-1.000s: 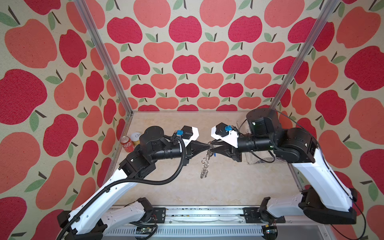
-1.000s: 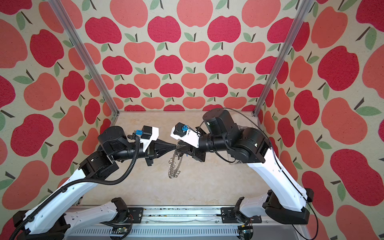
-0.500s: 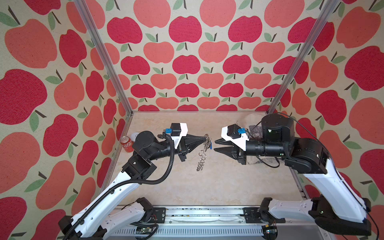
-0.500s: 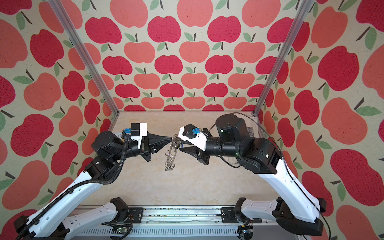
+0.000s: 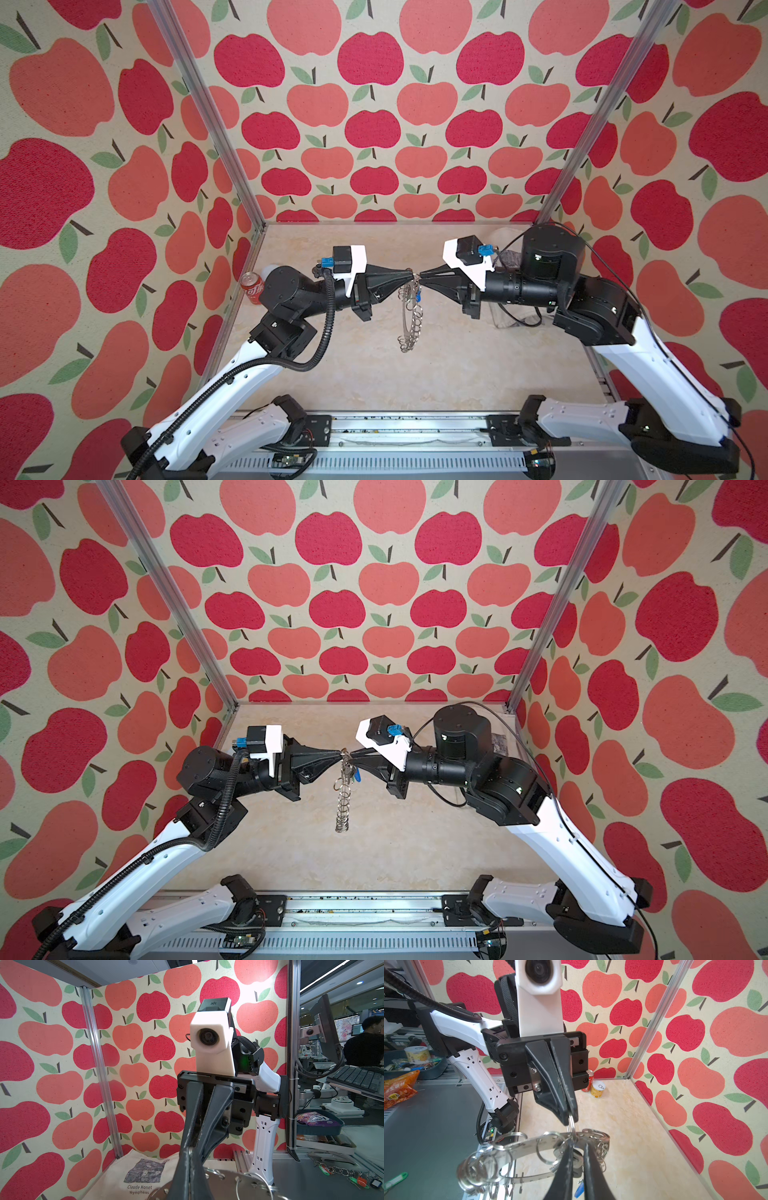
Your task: Put the keys on the keyring
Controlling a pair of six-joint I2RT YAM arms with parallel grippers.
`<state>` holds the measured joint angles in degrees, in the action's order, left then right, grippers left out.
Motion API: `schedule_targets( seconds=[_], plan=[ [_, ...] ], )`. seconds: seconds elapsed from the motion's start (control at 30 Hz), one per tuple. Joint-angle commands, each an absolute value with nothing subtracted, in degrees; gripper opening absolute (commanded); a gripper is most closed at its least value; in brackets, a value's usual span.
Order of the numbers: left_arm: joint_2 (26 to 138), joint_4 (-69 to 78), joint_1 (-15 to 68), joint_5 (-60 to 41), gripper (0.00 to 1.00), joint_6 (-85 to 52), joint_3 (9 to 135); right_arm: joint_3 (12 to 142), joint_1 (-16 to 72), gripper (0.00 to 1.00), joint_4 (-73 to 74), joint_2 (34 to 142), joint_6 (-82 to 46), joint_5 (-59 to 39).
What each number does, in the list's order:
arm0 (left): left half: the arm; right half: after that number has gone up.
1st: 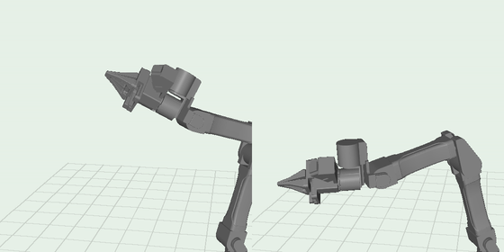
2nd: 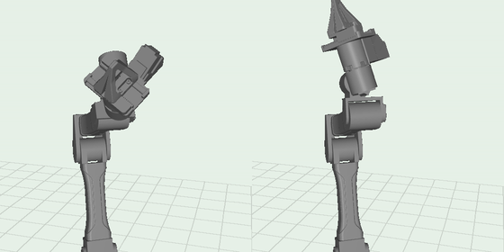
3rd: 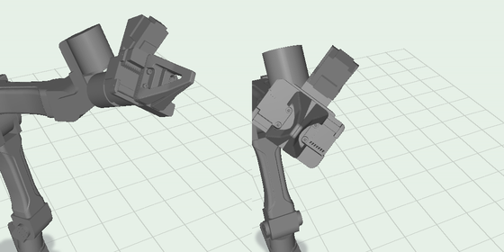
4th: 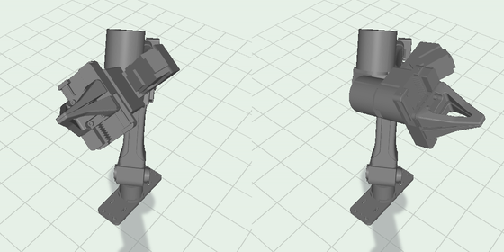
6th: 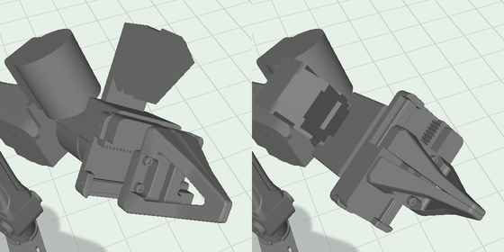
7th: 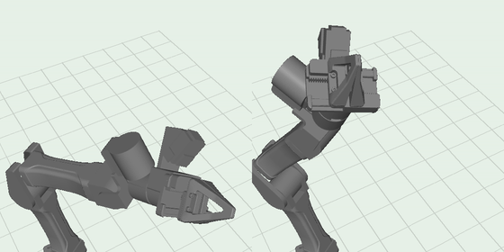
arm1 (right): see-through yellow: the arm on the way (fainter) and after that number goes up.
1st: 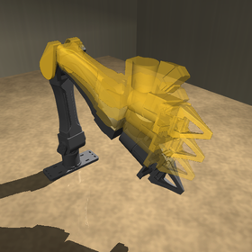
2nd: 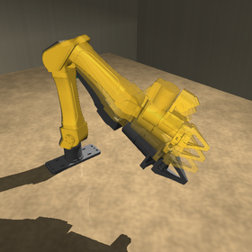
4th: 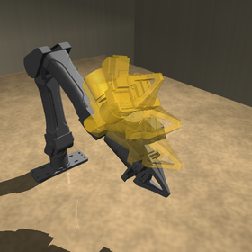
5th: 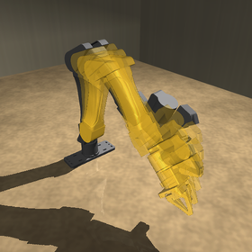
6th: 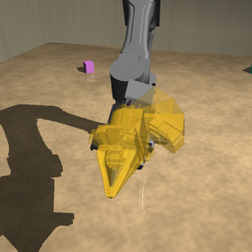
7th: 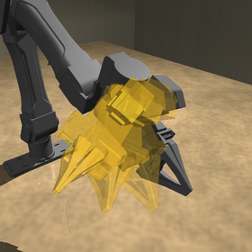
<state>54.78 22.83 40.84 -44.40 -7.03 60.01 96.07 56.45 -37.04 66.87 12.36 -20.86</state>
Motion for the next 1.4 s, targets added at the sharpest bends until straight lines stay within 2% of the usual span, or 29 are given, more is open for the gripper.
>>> schedule_targets(
  seconds=[0.0,0.33,0.43,0.57,0.8,0.93,1.1,1.17,1.37],
  plan=[
    [54.9,28.5,40.7,-45.0,0.00,-8.3,59.6,94.7,56.2,0.10,-33.5,67.0,9.2,-26.2],
    [55.8,33.5,40.6,-44.4,0.00,-9.5,58.7,88.3,56.6,0.10,-28.0,66.3,3.8,-29.3],
    [56.0,34.8,40.7,-44.5,0.00,-10.0,58.6,86.5,56.6,0.16,-25.9,65.9,2.4,-29.8],
    [55.9,34.9,40.7,-44.5,0.00,-10.2,58.3,85.3,56.6,0.28,-24.7,65.3,1.8,-29.5],
    [55.2,34.7,40.6,-44.1,0.00,-9.8,57.7,84.4,56.5,0.37,-25.2,63.6,1.6,-27.2],
    [55.1,35.3,40.6,-44.1,0.00,-10.1,57.3,83.4,56.5,0.37,-23.9,62.7,1.1,-26.5],
    [54.9,35.7,40.6,-44.2,0.00,-10.4,57.4,83.4,56.5,0.32,-23.6,63.4,1.0,-26.7],
    [54.8,36.0,40.5,-44.2,0.00,-10.6,57.4,83.2,56.5,0.26,-23.3,63.8,0.9,-26.8],
    [54.5,35.8,40.6,-44.1,0.00,-10.7,57.4,82.7,56.4,0.22,-23.3,64.2,1.0,-26.1]
  ],
)
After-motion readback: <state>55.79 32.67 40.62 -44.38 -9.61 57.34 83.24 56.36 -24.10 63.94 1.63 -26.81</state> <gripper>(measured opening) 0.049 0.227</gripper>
